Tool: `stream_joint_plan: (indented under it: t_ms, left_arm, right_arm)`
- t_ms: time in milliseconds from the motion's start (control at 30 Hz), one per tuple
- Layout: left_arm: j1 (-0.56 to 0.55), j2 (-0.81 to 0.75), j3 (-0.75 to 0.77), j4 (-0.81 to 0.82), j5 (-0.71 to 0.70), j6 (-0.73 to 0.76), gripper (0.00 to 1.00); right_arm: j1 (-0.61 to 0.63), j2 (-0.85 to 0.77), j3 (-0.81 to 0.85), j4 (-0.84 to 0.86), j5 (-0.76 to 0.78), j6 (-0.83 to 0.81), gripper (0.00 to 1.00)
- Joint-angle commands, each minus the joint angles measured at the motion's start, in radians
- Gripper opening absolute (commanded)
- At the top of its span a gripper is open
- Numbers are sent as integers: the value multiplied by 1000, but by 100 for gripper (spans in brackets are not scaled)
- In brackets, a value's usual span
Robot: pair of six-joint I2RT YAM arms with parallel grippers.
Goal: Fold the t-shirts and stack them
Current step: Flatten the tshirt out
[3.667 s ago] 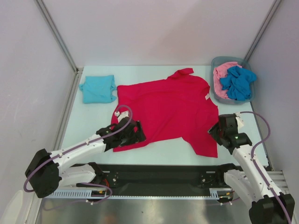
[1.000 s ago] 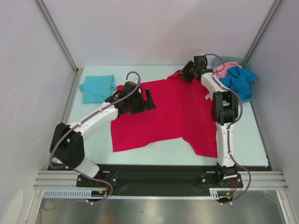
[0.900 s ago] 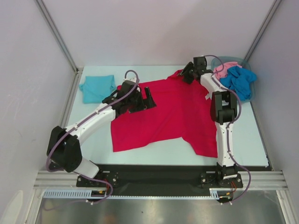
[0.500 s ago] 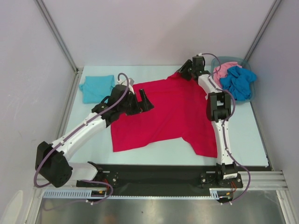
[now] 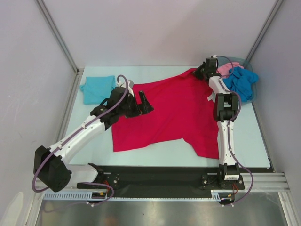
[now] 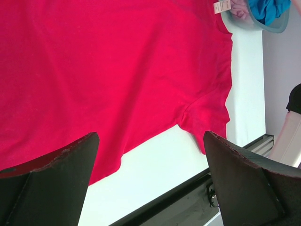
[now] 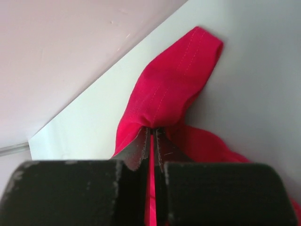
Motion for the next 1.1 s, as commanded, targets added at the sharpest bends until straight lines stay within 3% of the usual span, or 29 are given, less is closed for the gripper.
stream_joint_plan:
  t_ms: [0,267,867,967,1000,1067]
  left_arm:
    - [-10,-42,0,1,-3,6,100]
    - [-26,-60,-10,-1,-16,1,100]
    - [-26,-63,-10,-16,-14,6,100]
    - [-26,-59,-12,-16,-16,5,100]
    - [-26,-57,-12,-16,-14,5,100]
    - [-27,-57,-15,-16,-19,3,100]
  right_arm:
    - [1,-23,48,72,16,-14,0]
    - [-20,-60,1,135,55,-5,0]
    - [-92,-19,108,250,56,101,0]
    - [-83,-17,125,242,45,75,26]
    - [-78,-22,113,247,36,70,43]
    - [-74,-22,108,242,18,67,57]
